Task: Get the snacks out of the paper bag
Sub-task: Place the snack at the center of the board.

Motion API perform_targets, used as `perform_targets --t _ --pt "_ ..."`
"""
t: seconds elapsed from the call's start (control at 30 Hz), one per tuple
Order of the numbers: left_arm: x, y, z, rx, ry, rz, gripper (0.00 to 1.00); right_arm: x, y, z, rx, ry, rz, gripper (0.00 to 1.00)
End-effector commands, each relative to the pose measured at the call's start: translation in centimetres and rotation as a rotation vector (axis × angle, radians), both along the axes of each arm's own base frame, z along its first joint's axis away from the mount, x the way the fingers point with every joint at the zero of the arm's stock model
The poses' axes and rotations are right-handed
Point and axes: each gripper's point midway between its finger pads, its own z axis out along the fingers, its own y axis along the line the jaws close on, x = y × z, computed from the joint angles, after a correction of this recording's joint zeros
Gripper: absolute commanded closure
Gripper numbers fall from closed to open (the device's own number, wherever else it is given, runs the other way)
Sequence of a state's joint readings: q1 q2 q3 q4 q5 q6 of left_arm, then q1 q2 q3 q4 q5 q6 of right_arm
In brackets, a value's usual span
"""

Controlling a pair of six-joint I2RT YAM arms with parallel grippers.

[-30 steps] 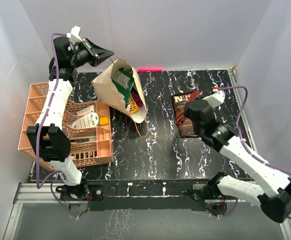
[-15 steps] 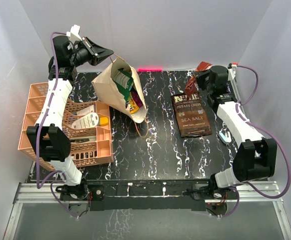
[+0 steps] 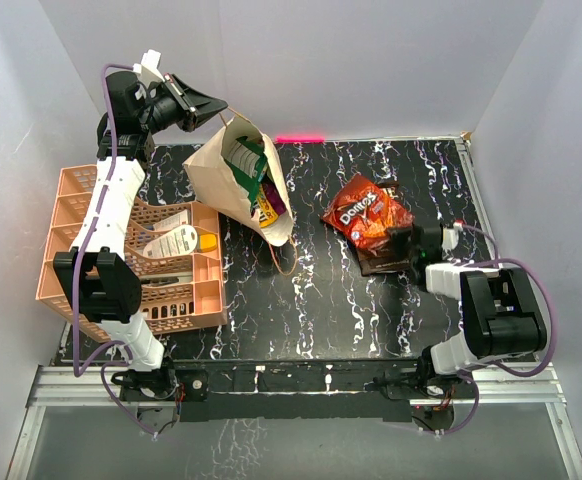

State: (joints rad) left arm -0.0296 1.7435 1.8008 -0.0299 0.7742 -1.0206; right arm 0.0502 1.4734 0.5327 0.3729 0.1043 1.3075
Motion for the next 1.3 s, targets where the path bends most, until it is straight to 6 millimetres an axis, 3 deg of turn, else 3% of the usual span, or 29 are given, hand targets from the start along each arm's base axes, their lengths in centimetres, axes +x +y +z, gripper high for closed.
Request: perform_targets --t 0.0,0.13,0.37,0.57,0.67,0.93,1.03,1.1,1.27 --pt "-0.9 0.5 2.4 -0.003 -0.065 0.002 1.00 -0.2 -1.9 1.8 -0.048 -0.170 -0.084 0.93" --pt "-0.8 0.5 2.2 -0.006 -0.059 0.003 1.00 -1.1 -3.2 0.9 -0.102 -0.145 -0.133 0.93" --pt "-0.8 0.5 2.3 -0.007 -0.061 0.002 1.00 0.9 -3.4 3.8 -0.133 -0.212 -0.138 0.93" --pt "-0.9 0.4 2.6 -0.001 -0.065 -0.003 1.00 0.9 -5.4 5.9 -0.117 -0.225 -0.272 0.93" --pt "-0.8 0.5 2.5 -0.001 -0.063 0.000 1.00 -0.1 -5.9 4.5 -0.065 -0.180 -0.327 0.93" --pt "-0.6 0.5 2.0 -0.005 -0.057 0.002 1.00 -2.1 -4.7 0.3 0.009 -0.071 -0.313 0.93" --pt "-0.6 0.4 1.8 -0.011 -0.051 -0.004 1.00 -3.6 -5.2 -0.1 0.020 -0.072 -0.395 0.93" --pt "-0.6 0.4 1.8 -0.012 -0.049 -0.005 1.00 -5.6 -5.7 -2.2 0.037 -0.018 -0.441 0.93" --pt "-0.7 0.3 1.8 -0.014 -0.047 -0.005 1.00 -7.5 -6.1 -3.2 0.093 -0.009 -0.528 0.93"
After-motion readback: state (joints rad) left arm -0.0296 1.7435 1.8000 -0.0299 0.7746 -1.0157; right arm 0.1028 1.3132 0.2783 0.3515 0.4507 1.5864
